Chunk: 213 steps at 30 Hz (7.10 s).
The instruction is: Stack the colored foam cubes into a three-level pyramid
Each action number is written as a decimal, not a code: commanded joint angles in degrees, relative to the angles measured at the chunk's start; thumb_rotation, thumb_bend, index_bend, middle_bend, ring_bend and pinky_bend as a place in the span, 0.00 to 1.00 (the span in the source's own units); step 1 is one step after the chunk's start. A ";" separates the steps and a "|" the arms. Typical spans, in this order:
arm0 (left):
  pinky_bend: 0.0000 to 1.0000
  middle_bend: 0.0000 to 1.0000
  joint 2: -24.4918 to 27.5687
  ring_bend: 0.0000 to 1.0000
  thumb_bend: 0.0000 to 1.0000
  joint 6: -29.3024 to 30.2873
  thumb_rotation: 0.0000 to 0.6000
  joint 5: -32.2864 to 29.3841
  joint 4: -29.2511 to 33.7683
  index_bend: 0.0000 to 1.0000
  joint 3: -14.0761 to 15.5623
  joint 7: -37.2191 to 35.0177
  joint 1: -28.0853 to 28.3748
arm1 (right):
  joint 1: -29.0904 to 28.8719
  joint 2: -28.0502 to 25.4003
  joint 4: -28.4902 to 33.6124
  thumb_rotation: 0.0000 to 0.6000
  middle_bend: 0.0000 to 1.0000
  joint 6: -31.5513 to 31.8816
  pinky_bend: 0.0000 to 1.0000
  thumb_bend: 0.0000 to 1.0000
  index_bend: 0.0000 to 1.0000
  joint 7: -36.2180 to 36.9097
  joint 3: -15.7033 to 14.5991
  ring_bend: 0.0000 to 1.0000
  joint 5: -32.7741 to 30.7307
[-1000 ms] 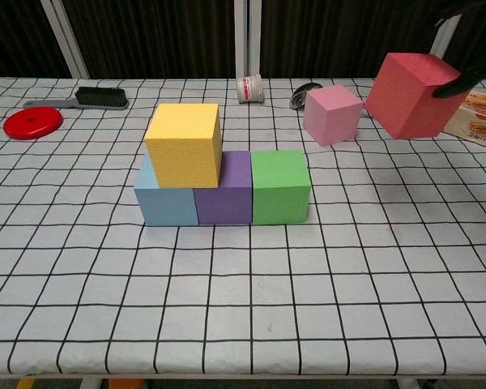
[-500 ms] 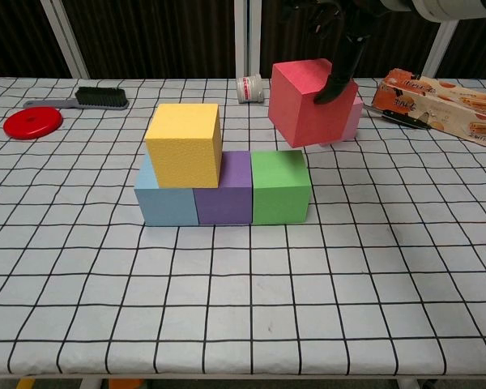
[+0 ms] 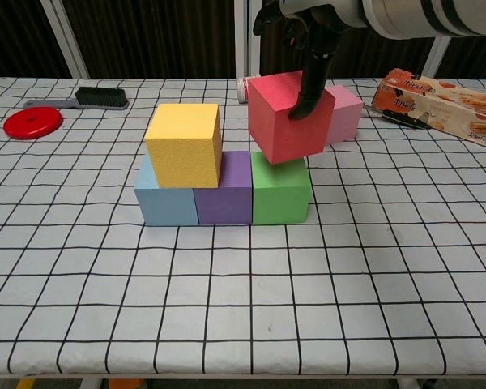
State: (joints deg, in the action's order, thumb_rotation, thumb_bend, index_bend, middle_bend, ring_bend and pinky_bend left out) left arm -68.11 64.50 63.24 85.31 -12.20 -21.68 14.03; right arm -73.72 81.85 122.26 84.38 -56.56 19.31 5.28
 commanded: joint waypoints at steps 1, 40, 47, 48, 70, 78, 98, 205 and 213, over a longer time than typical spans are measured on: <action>0.09 0.11 0.05 0.01 0.16 -0.16 1.00 0.07 -0.13 0.11 0.07 -0.10 -0.11 | -0.85 1.24 -0.92 1.00 0.59 0.59 0.00 0.21 0.00 -0.94 0.65 0.14 -0.87; 0.09 0.11 -0.63 0.01 0.16 -2.94 1.00 0.76 -2.30 0.11 0.08 -2.82 -0.64 | -0.82 5.56 -4.06 1.00 0.25 -1.81 0.00 0.06 0.00 -2.49 3.02 0.05 -1.91; 0.09 0.11 -0.27 0.01 0.16 -3.06 1.00 1.45 -1.92 0.11 0.30 -3.99 -1.04 | 4.03 -4.91 2.85 1.00 0.17 -5.47 0.00 0.04 0.00 0.07 3.52 0.00 -1.33; 0.09 0.11 -0.29 0.01 0.16 -3.21 1.00 1.50 -1.90 0.11 0.34 -4.09 -1.01 | 5.19 -7.07 3.67 1.00 0.14 -7.13 0.00 0.04 0.00 0.91 3.49 0.00 -1.40; 0.09 0.11 -5.21 0.01 0.16 2.54 1.00 1.78 -1.90 0.11 -0.99 1.82 -0.59 | 35.83 -7.34 -28.05 1.00 0.13 -62.59 0.00 0.00 0.00 64.67 11.33 0.00 66.91; 0.09 0.12 -6.31 0.01 0.16 3.97 1.00 2.77 -2.23 0.11 -0.82 2.30 -0.83 | 32.79 -6.04 -31.22 1.00 0.17 -60.55 0.00 0.00 0.00 76.60 7.48 0.00 78.30; 0.09 0.12 -6.39 0.01 0.16 3.71 1.00 3.71 -3.51 0.12 -0.57 0.04 -1.42 | 25.27 -5.18 -34.75 1.00 0.26 -51.37 0.00 0.00 0.00 86.74 -1.74 0.00 83.94; 0.08 0.12 -5.25 0.01 0.16 1.01 1.00 5.71 -5.67 0.13 0.39 -7.90 -2.26 | 26.18 4.57 -17.77 1.00 0.46 -27.18 0.00 0.17 0.00 44.22 -3.36 0.05 42.20; 0.08 0.12 -5.31 0.01 0.16 1.01 1.00 5.70 -5.81 0.13 0.50 -7.90 -2.35 | 25.93 4.90 -18.22 1.00 0.46 -27.37 0.00 0.17 0.00 44.31 -3.35 0.05 42.03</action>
State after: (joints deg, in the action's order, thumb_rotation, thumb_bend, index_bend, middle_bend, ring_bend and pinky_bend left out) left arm -73.42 65.51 68.94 79.49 -11.70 -29.59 11.67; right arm -47.78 86.75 104.05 57.01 -12.25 15.95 47.33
